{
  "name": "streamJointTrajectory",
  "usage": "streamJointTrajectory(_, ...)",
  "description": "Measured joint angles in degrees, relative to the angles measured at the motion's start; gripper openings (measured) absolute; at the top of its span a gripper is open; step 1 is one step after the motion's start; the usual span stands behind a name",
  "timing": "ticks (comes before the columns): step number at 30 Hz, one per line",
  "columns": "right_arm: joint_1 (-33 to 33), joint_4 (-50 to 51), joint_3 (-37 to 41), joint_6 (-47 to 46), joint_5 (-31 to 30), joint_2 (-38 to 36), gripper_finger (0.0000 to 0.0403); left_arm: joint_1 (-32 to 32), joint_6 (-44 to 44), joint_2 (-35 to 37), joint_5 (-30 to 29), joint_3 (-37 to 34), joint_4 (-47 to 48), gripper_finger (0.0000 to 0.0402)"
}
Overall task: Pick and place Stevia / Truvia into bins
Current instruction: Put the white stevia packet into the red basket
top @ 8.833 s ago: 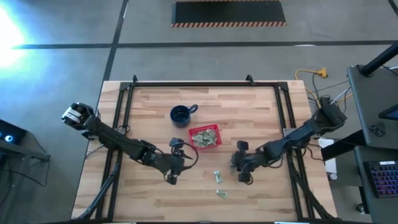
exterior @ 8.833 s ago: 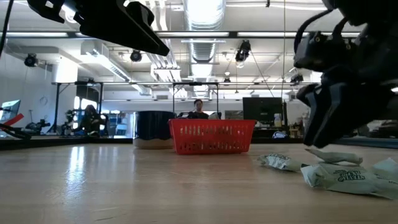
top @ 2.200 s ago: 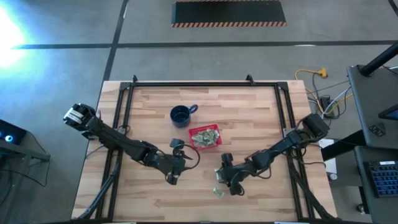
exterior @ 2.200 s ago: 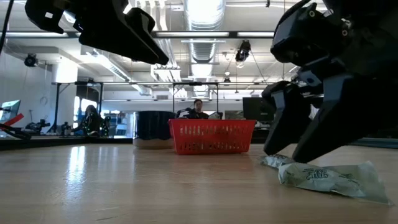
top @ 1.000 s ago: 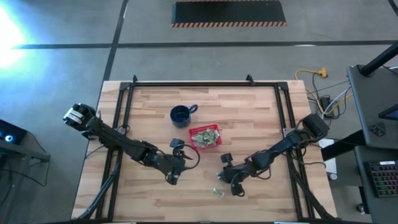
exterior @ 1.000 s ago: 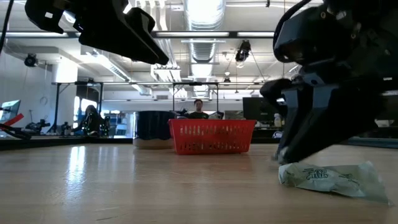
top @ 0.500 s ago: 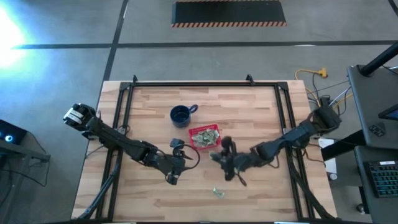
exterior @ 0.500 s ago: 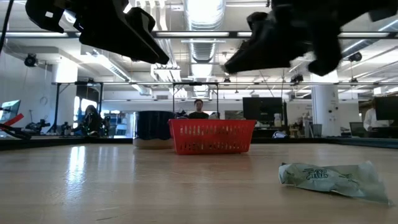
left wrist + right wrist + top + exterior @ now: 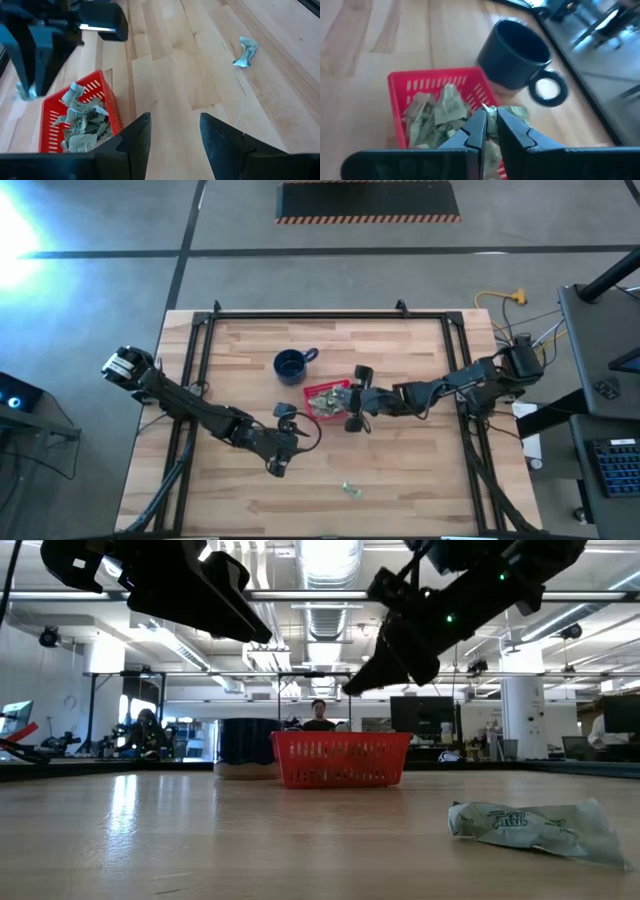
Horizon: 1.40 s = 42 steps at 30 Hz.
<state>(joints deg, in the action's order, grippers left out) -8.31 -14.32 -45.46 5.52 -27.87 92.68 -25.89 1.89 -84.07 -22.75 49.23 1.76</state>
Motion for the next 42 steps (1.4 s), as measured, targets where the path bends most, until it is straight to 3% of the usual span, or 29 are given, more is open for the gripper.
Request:
streamJointTrajectory(5, 0.61, 0.86, 0.05, -0.52, 1.17, 1.2, 0.0055, 0.0, 0.0, 0.0, -0.02, 0.0, 0.01, 0.0154)
streamJointTrajectory(14, 0.34, 2.38, 0.05, -0.62, 2.59, 0.05, 0.0144, 0.0, 0.02, 0.02, 0.0, 0.0, 0.0, 0.0154)
streamJointTrajectory(16, -0.08, 5.94, 0.03, -1.08, 8.38, -0.89, 0.0157, 0.0, 0.02, 0.02, -0.01, 0.0, 0.0, 0.0154)
streamJointTrajectory(22, -3.05, 12.63, 0.09, -11.87, 34.93, -2.68, 0.0168, 0.0, 0.02, 0.02, 0.0, 0.0, 0.09, 0.0154)
streamJointTrajectory(24, -5.67, 12.35, 0.42, -13.4, 38.52, -2.0, 0.0168, 0.0, 0.02, 0.02, -0.01, 0.0, 0.09, 0.0154)
streamJointTrajectory(33, -16.72, 2.43, 0.49, -13.12, 35.12, 4.11, 0.016, 0.0, 0.0, 0.04, -0.01, 0.0, -0.02, 0.0154)
streamJointTrajectory(42, -20.81, -3.36, -1.75, -13.2, 27.38, 11.99, 0.0176, 0.0, -0.02, 0.04, -0.02, 0.0, 0.09, 0.0154)
